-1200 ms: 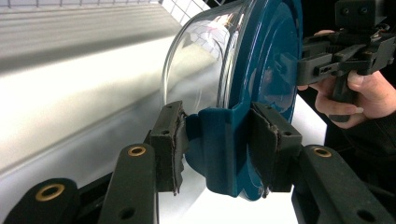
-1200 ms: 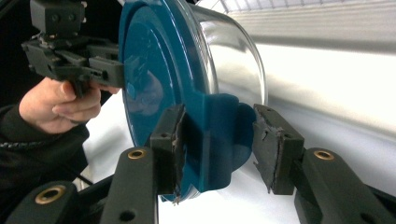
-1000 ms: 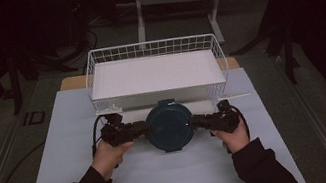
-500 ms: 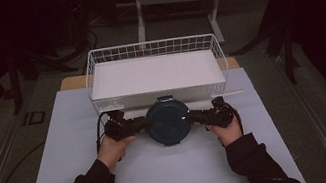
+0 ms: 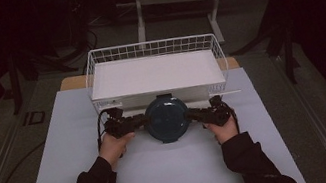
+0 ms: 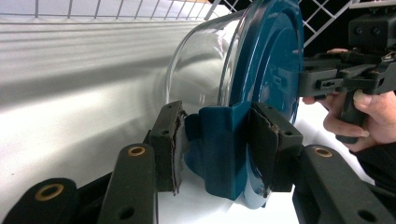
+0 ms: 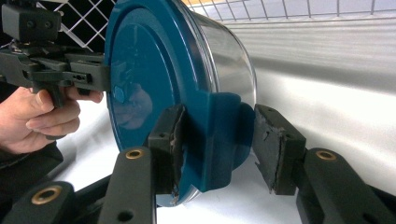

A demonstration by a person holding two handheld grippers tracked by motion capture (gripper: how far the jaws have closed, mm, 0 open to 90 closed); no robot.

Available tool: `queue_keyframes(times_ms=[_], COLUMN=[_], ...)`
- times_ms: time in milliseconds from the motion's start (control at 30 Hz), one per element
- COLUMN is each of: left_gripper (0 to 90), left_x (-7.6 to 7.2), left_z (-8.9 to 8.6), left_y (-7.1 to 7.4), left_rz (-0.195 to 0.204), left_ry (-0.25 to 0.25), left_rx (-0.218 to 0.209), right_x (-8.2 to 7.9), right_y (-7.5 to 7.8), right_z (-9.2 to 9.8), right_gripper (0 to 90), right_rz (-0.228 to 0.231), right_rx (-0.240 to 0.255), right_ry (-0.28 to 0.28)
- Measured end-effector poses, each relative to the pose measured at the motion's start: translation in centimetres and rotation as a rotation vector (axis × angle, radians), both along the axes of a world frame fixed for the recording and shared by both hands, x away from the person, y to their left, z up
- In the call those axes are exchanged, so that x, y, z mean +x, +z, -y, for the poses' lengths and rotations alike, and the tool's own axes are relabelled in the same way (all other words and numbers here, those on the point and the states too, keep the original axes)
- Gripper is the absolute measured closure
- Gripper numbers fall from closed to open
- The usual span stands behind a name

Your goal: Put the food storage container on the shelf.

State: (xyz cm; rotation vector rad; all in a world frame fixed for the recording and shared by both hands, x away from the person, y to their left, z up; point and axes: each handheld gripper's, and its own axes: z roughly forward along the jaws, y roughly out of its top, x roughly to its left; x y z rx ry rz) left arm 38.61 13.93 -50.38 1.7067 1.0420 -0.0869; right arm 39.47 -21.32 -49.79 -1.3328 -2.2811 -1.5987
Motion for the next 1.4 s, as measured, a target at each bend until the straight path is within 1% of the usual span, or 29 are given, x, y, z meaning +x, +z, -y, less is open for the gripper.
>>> queue_keyframes(times_ms=[33, 67, 100, 133, 167, 200, 233, 267, 300, 333, 367, 400, 433, 500, 533, 600, 667, 700, 733, 833, 933, 1033, 1067, 1133, 1200, 1267, 1300, 1333, 1400], left_gripper=[56.4, 56.4, 55.8, 55.7, 55.6, 55.0, 54.2, 53.7, 53.7, 53.7, 52.1, 47.9, 46.3, 40.5, 39.1, 36.7, 36.6, 36.6, 36.6, 36.6, 36.7, 36.7, 36.7, 36.7, 36.7, 36.6, 36.2, 34.0, 27.9], left_x=[0.1, 0.2, 0.4, 0.5, 0.6, 0.6, 0.5, 0.5, 0.3, 0.6, 0.6, 0.7, 0.8, 0.8, 0.9, 0.9, 1.0, 1.1, 1.1, 1.2, 1.1, 1.0, 1.0, 0.8, 0.8, 0.8, 0.8, 0.8, 0.5], left_z=[-0.1, 0.0, -0.1, -0.1, -0.2, -0.2, 0.0, 0.0, 0.3, 0.0, 0.0, 0.0, 0.0, 0.0, 0.0, 0.1, 0.2, 0.2, 0.2, 0.1, 0.2, 0.4, 0.4, 0.5, 0.4, 0.3, 0.0, -0.3, -0.6], left_y=[-0.1, -0.2, -0.3, -0.4, -0.6, -0.6, -0.6, -0.5, -0.4, -0.5, -0.5, -0.6, -0.7, -0.8, -0.8, -0.8, -0.7, -0.6, -0.6, -0.5, -0.4, -0.1, 0.0, 0.1, 0.2, 0.3, 0.4, 0.4, 0.5], left_rz=[0.001, 0.013, 0.021, -0.007, -0.011, -0.009, 0.008, 0.048, 0.010, 0.050, 0.062, 0.060, 0.050, 0.058, 0.058, 0.082, 0.103, 0.107, 0.102, 0.100, 0.094, 0.099, 0.100, 0.105, 0.103, 0.098, 0.117, 0.133, 0.132], left_ry=[-0.001, 0.000, 0.004, 0.019, 0.020, 0.023, 0.037, 0.035, 0.036, 0.046, 0.060, 0.067, 0.078, 0.094, 0.097, 0.110, 0.118, 0.124, 0.132, 0.120, 0.127, 0.131, 0.142, 0.144, 0.144, 0.147, 0.129, 0.104, 0.091], left_rx=[-0.009, -0.005, 0.002, -0.018, -0.023, -0.018, 0.001, 0.038, -0.001, 0.035, 0.045, 0.043, 0.038, 0.042, 0.039, 0.052, 0.070, 0.078, 0.079, 0.081, 0.092, 0.114, 0.127, 0.140, 0.145, 0.136, 0.125, 0.115, 0.090], right_x=[0.1, 0.1, 0.1, 0.0, 0.1, 0.2, 0.1, 0.1, 0.1, 0.1, 0.2, 0.2, 0.2, 0.2, 0.2, 0.3, 0.4, 0.4, 0.4, 0.5, 0.5, 0.4, 0.4, 0.4, 0.4, 0.1, -0.1, -0.2, -0.3], right_y=[-0.1, -0.1, -0.1, 0.0, -0.1, -0.1, -0.1, -0.1, -0.2, -0.2, -0.2, -0.1, -0.1, -0.1, -0.1, -0.2, -0.1, 0.0, 0.1, 0.1, 0.2, 0.3, 0.3, 0.3, 0.3, 0.6, 0.7, 0.8, 0.9], right_z=[0.0, 0.0, -0.1, -0.2, -0.3, -0.3, -0.3, -0.5, -0.6, -0.6, -0.6, -0.7, -0.7, -0.8, -0.8, -0.8, -0.9, -1.0, -1.1, -1.3, -1.3, -1.4, -1.4, -1.4, -1.4, -1.4, -1.5, -1.5, -1.4], right_gripper=[54.0, 53.3, 52.6, 52.4, 52.1, 52.0, 52.1, 52.0, 53.1, 52.6, 51.6, 51.2, 50.7, 47.9, 46.9, 44.7, 44.8, 44.8, 44.8, 44.9, 45.0, 45.0, 45.0, 43.2, 42.8, 41.6, 41.2, 41.0, 40.3], right_rz=[0.000, -0.002, 0.013, 0.026, 0.023, 0.020, 0.030, 0.036, 0.036, 0.037, 0.042, 0.045, 0.045, 0.055, 0.052, 0.056, 0.061, 0.067, 0.067, 0.061, 0.059, 0.053, 0.052, 0.080, 0.085, 0.087, 0.073, 0.080, 0.092], right_rx=[0.006, 0.011, -0.009, -0.018, -0.015, -0.012, -0.019, -0.032, -0.030, -0.023, -0.018, -0.020, -0.020, -0.027, -0.025, -0.028, -0.033, -0.043, -0.050, -0.050, -0.053, -0.058, -0.059, -0.067, -0.061, -0.058, -0.059, -0.061, -0.045], right_ry=[-0.004, -0.009, -0.026, -0.037, -0.040, -0.047, -0.050, -0.053, -0.053, -0.065, -0.071, -0.076, -0.081, -0.096, -0.098, -0.110, -0.120, -0.128, -0.131, -0.134, -0.135, -0.137, -0.137, -0.131, -0.128, -0.127, -0.131, -0.129, -0.134])
